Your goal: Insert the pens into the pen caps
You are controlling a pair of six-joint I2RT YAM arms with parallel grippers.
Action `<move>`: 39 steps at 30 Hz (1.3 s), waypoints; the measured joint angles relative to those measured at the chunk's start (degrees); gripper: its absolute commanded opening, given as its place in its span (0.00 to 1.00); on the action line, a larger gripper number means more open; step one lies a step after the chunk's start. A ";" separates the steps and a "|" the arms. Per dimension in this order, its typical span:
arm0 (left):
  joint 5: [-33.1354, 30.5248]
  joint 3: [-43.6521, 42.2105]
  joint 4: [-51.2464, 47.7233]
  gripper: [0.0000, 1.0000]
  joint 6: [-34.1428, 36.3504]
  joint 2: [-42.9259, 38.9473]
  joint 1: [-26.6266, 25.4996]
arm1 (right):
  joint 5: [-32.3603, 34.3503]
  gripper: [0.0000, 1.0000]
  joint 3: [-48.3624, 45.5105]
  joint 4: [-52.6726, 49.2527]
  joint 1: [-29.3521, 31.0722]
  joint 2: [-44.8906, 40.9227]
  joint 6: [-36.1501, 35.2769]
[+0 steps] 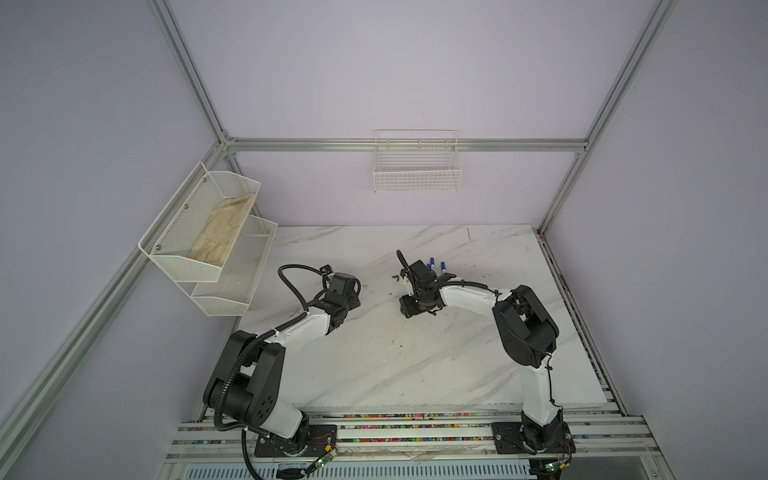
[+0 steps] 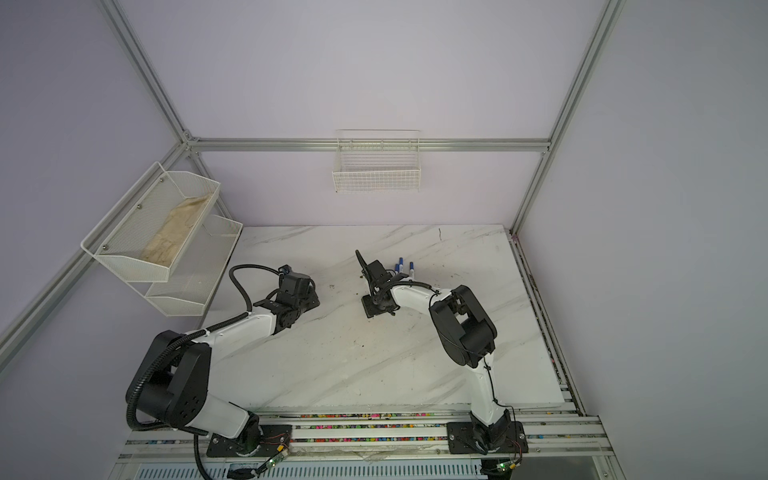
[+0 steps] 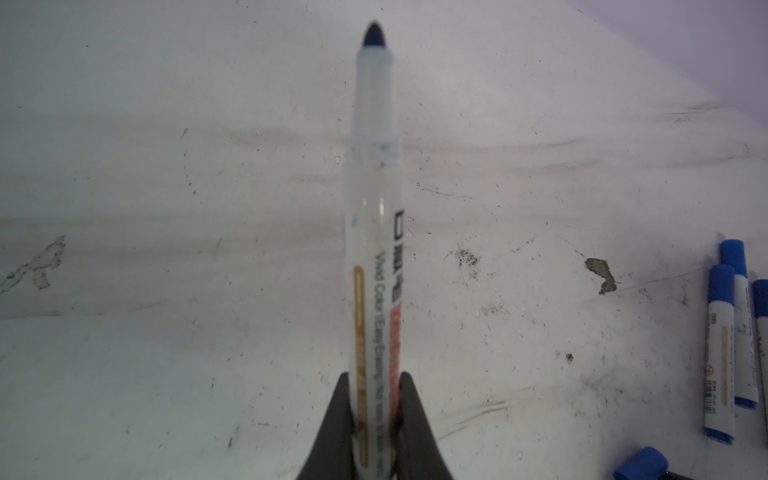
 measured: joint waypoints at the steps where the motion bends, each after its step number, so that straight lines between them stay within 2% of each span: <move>1: -0.04 0.00 -0.02 0.00 0.04 -0.07 0.00 | 0.28 0.54 0.90 -0.07 0.00 0.57 0.02; 7: -0.39 0.00 -0.09 0.00 0.15 -0.11 0.00 | 3.21 0.53 6.08 -0.63 0.02 4.15 0.59; 14: -0.39 0.00 -0.31 0.00 0.15 -0.11 0.00 | 6.64 0.52 6.32 -0.72 -0.07 4.42 1.01; 23: -0.37 0.00 -0.37 0.00 0.17 -0.11 0.04 | 6.19 0.53 7.87 -0.57 -0.37 4.31 0.52; 30: -0.26 0.00 -0.33 0.00 0.76 -0.11 0.44 | 7.37 0.54 24.83 -0.96 -0.37 12.20 0.46; 36: -0.09 0.00 -0.20 0.00 1.49 -0.11 1.40 | 9.33 0.53 45.79 -5.62 -0.48 27.21 -0.57; 39: -0.09 0.00 -0.20 0.00 1.49 -0.11 1.90 | 11.67 0.53 51.63 -7.61 -0.44 32.20 -2.19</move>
